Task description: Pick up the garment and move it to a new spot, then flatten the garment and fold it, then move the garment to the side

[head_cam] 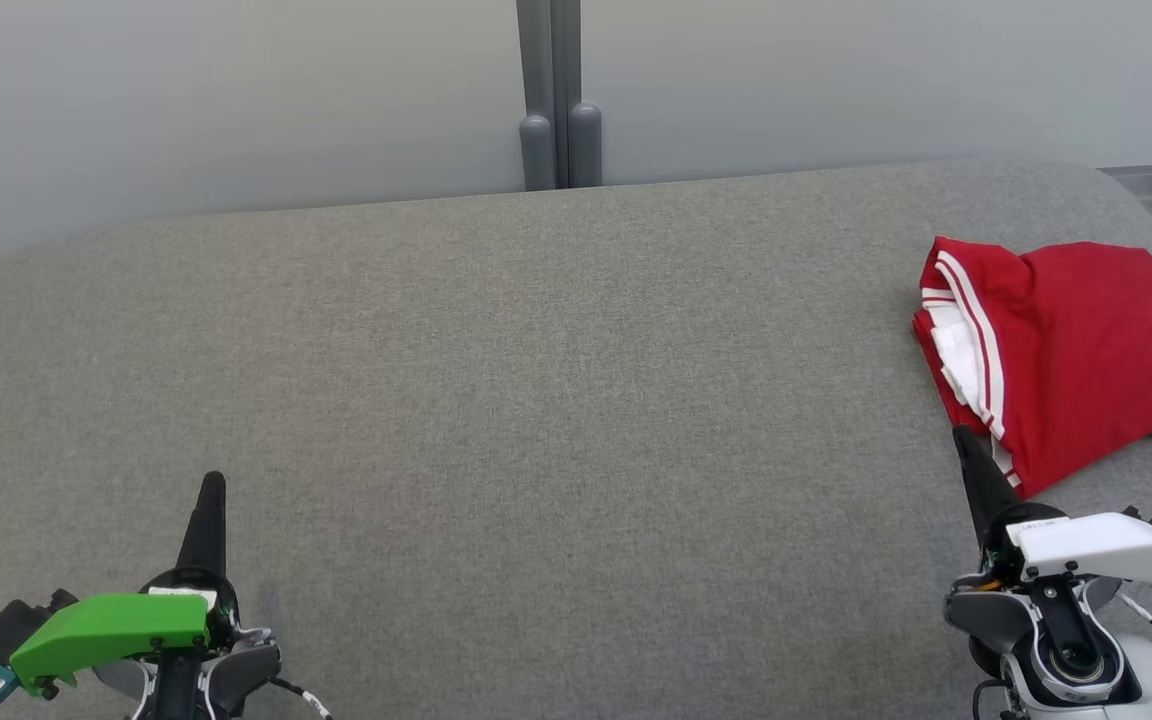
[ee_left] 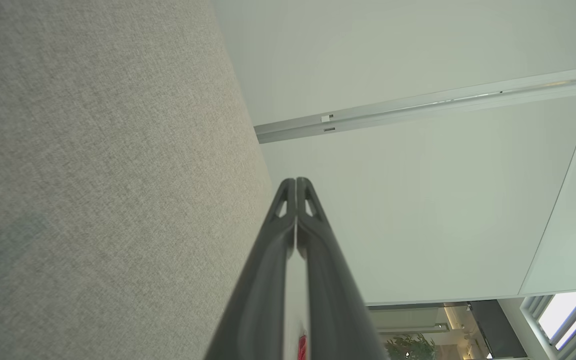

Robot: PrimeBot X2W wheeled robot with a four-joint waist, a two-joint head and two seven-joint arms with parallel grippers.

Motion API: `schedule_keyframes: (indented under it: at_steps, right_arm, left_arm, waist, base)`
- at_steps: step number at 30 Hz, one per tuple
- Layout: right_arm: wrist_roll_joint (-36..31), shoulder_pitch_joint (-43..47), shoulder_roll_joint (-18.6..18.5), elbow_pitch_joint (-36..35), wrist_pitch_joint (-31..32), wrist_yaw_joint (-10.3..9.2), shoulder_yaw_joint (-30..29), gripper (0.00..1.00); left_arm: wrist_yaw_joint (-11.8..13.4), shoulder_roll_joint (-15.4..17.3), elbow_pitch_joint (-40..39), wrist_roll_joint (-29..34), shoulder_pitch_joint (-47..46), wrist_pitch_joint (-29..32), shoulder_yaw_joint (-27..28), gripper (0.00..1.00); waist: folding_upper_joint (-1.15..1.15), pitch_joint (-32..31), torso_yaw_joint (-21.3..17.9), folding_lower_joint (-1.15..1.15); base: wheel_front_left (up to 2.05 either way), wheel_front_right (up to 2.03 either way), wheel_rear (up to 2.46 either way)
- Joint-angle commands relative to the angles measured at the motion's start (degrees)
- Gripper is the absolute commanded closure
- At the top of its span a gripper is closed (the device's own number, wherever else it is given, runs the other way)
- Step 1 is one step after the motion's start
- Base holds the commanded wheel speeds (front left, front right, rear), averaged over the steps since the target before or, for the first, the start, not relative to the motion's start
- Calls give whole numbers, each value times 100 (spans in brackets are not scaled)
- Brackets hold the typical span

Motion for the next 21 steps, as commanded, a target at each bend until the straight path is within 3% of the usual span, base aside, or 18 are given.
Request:
schedule_keyframes:
  at_steps: [1,21]
  right_arm:
    - [151,60,-26,-67,52,3,-35,100]
    - [945,93,-30,-194,256,2,-166,100]
  left_arm:
    - [-28,40,-55,-138,-110,45,32,100]
    - [-71,44,-190,-904,-167,242,96,100]
  waist:
    - [0,1,1,0]
    - [0,13,15,0]
  base:
    - [0,0,0]
    - [0,0,0]
